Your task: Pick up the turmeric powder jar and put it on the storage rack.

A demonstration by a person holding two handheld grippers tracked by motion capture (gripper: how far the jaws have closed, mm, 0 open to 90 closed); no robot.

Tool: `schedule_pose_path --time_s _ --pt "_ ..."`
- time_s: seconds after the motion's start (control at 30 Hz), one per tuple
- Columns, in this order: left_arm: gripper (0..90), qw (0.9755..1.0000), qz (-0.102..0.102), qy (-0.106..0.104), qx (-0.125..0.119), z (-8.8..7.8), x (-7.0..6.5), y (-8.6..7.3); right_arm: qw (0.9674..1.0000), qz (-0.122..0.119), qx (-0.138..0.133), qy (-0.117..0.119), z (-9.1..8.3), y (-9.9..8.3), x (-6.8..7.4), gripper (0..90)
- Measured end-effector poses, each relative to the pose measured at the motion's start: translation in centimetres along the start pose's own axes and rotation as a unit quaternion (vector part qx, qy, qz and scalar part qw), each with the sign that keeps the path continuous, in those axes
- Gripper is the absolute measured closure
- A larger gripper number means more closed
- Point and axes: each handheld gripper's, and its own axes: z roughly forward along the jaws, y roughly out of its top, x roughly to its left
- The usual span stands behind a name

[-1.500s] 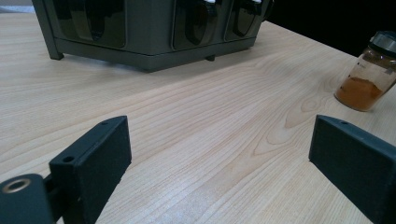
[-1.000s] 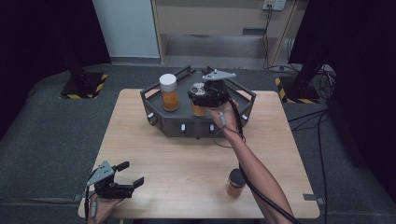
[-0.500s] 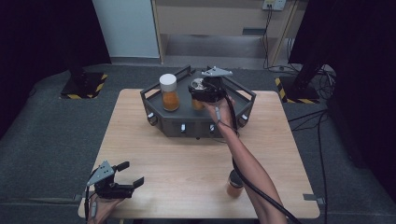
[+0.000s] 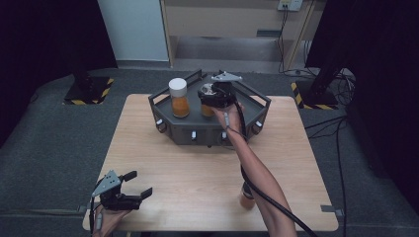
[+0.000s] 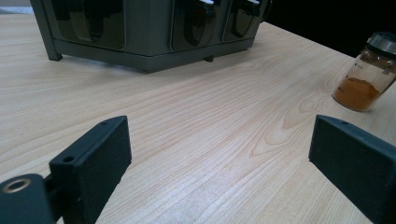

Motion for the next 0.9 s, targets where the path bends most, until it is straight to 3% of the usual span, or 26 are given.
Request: schedule_pose_path --time_s 0.9 --pt "4.9 1.0000 -0.001 -0.001 0.000 0.0 -0.1 0.0 0.9999 0.009 0.007 -0.003 1.2 -0.9 -0.3 34.4"
